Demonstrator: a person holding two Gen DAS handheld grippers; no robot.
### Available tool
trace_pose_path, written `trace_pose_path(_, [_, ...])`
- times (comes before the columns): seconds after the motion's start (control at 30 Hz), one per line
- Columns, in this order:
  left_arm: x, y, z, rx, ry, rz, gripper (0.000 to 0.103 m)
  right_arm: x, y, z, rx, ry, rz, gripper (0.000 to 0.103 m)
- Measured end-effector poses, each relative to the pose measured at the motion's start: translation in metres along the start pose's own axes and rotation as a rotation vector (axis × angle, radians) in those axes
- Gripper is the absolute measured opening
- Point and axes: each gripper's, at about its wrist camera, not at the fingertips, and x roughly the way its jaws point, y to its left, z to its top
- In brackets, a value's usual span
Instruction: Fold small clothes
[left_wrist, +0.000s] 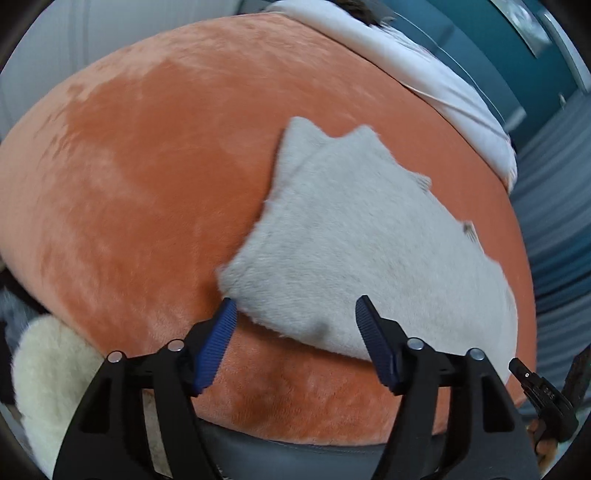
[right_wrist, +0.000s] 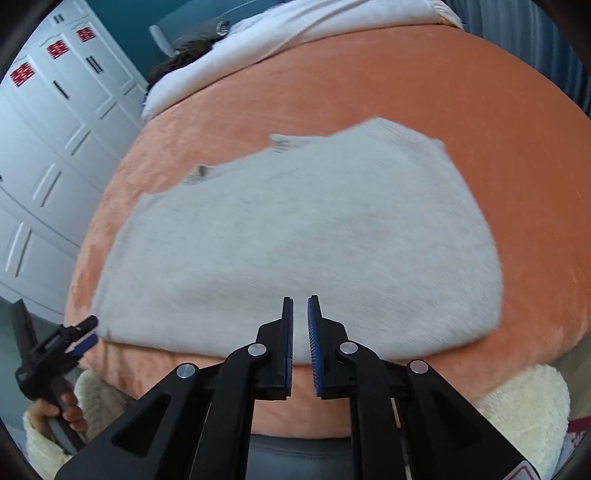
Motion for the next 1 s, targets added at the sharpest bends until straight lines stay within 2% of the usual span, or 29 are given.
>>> trace_pose_path(0.1, [0.013, 0.012, -0.001, -0.184, 0.0, -0.098, 0.073, 0.027, 0.054, 0.027, -0.083, 0.008, 0.025, 0.011])
trace_pose_path(0.2, [0.033, 0.021, -0.003, -0.35, 0.034, -0.187, 0.076, 0.064, 0.09, 0.042, -0.13, 0.058, 0.02, 0.011])
trace_pose_path(0.27, [0.037, 0.021, -0.004, -0.383, 0.024, -0.193, 0.082, 0.093, 0.103, 0.045, -0.153, 0.11, -0.005, 0.011])
trace_pose_path(0.33, [0.039, 0.017, -0.002, -0.384, 0.016, -0.21, 0.09, 0.129, 0.104, 0.041, -0.154, 0.202, -0.037, 0.011])
trace_pose_path(0.4, [0.043, 0.016, 0.001, -0.393, 0.014, -0.225, 0.091, 0.144, 0.1, 0.04, -0.149, 0.181, -0.03, 0.008])
trace_pose_path(0.57, [0.05, 0.02, 0.007, -0.435, 0.004, -0.277, 0.091, 0.141, 0.096, 0.04, -0.156, 0.195, -0.011, 0.007])
trace_pose_path(0.67, [0.051, 0.013, 0.011, -0.418, -0.001, -0.263, 0.079, 0.139, 0.095, 0.039, -0.167, 0.193, -0.013, 0.007])
trace_pose_path(0.73, [0.053, 0.01, 0.012, -0.403, 0.012, -0.274, 0.045, 0.14, 0.093, 0.04, -0.171, 0.188, -0.011, 0.007])
trace_pose_path(0.77, [0.054, 0.008, 0.013, -0.403, 0.021, -0.29, 0.035, 0.14, 0.093, 0.04, -0.172, 0.184, -0.008, 0.007])
trace_pose_path(0.8, [0.054, 0.006, 0.014, -0.406, 0.026, -0.309, 0.019, 0.141, 0.094, 0.04, -0.171, 0.182, -0.005, 0.007])
trace_pose_path(0.87, [0.045, -0.005, 0.019, -0.378, -0.014, -0.336, 0.017, 0.14, 0.092, 0.039, -0.167, 0.177, 0.005, 0.007])
trace_pose_path(1.0, [0.01, -0.056, 0.03, -0.201, -0.114, -0.346, 0.016, 0.141, 0.089, 0.038, -0.133, 0.17, 0.043, 0.007])
